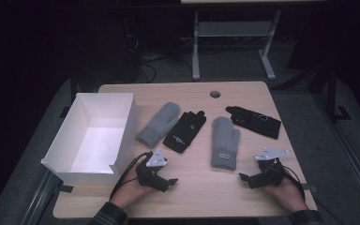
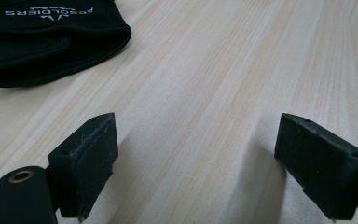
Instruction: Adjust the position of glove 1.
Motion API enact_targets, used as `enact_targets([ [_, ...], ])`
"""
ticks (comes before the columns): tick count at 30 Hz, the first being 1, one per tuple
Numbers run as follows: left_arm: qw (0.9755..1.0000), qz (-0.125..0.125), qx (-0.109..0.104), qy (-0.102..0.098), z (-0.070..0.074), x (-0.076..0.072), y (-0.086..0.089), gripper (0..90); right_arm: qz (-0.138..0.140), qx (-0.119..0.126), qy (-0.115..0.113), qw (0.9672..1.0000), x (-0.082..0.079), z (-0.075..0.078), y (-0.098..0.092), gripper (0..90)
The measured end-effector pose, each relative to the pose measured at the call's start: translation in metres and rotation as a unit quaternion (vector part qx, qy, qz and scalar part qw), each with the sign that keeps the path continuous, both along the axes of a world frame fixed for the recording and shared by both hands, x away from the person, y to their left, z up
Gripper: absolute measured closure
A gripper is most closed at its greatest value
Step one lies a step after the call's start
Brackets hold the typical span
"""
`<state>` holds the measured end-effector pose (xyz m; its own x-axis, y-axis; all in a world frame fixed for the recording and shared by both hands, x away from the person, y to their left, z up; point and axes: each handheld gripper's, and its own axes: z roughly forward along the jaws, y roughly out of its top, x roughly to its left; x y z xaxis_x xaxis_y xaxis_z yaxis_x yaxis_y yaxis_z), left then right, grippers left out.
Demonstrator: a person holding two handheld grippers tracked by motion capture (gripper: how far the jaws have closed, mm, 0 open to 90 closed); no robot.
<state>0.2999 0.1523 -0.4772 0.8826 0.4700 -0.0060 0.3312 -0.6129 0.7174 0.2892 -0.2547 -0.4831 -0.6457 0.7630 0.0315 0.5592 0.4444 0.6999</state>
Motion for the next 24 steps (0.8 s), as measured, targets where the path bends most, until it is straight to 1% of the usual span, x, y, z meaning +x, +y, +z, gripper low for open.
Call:
enact_targets([
  [6,1.0,-0.003,0.002,-0.001,0.0,0.0,0.001,12.7,-0.001,0.001,0.001,1.0,-0.001,0.0,0.0,0.0],
  [9,1.0,-0.004,0.002,0.0,0.0,0.0,0.002,12.7,-0.001,-0.001,0.003,1.0,-0.002,0.001,0.0,1.7],
  [10,1.0,-0.004,0.002,0.0,0.0,0.0,0.002,12.7,-0.001,-0.002,0.006,1.0,-0.002,0.003,0.0,6.8],
  [11,1.0,-0.006,0.003,0.001,0.001,0.0,0.002,12.7,0.001,0.001,0.011,0.9999,-0.002,0.006,-0.002,15.1],
  [12,1.0,-0.006,0.003,0.001,0.001,0.0,0.002,12.7,0.001,0.001,0.011,0.9999,-0.002,0.006,-0.002,15.1],
  [13,0.9999,-0.01,0.007,0.001,0.001,-0.001,0.003,12.7,0.0,0.006,0.018,0.9998,0.0,0.009,-0.003,18.6],
  [14,0.9999,-0.011,0.007,0.001,0.001,-0.001,0.004,12.7,0.0,0.006,0.018,0.9998,0.0,0.009,-0.003,18.6],
  [15,0.9999,-0.013,0.004,0.0,0.001,-0.002,0.005,12.7,-0.001,0.011,0.019,0.9998,0.0,0.01,-0.003,23.3],
  [16,0.9999,-0.013,0.001,-0.002,0.0,-0.002,0.005,12.7,0.002,0.013,0.017,0.9998,0.0,0.013,-0.003,27.5],
  [17,0.9999,-0.013,0.002,-0.002,0.0,-0.002,0.006,12.7,0.007,0.02,0.016,0.9997,0.001,0.016,-0.002,36.4],
  [18,0.9999,-0.012,0.001,-0.002,0.0,-0.002,0.005,12.7,0.007,0.02,0.016,0.9997,0.001,0.016,-0.002,36.4],
  [19,0.9999,-0.013,0.002,-0.002,0.0,-0.002,0.006,12.6,0.014,0.025,0.011,0.9995,0.001,0.021,0.0,46.4],
  [20,0.9999,-0.012,0.001,-0.002,0.0,-0.002,0.005,12.6,0.014,0.025,0.011,0.9995,0.001,0.021,0.0,46.4],
  [21,0.9999,-0.012,-0.001,-0.002,0.0,-0.003,0.005,12.7,0.017,0.028,0.007,0.9994,0.001,0.022,0.0,49.9],
  [22,0.9999,-0.011,-0.003,-0.001,0.0,-0.003,0.005,12.7,0.022,0.029,0.0,0.9993,0.002,0.025,0.001,55.8],
  [23,0.9999,-0.009,-0.005,-0.001,0.0,-0.003,0.005,12.7,0.023,0.031,-0.002,0.9993,0.002,0.026,0.001,63.5],
  [24,0.9999,-0.013,0.0,-0.002,0.0,-0.003,0.006,12.7,0.03,0.042,0.001,0.9987,0.004,0.029,0.002,70.1],
])
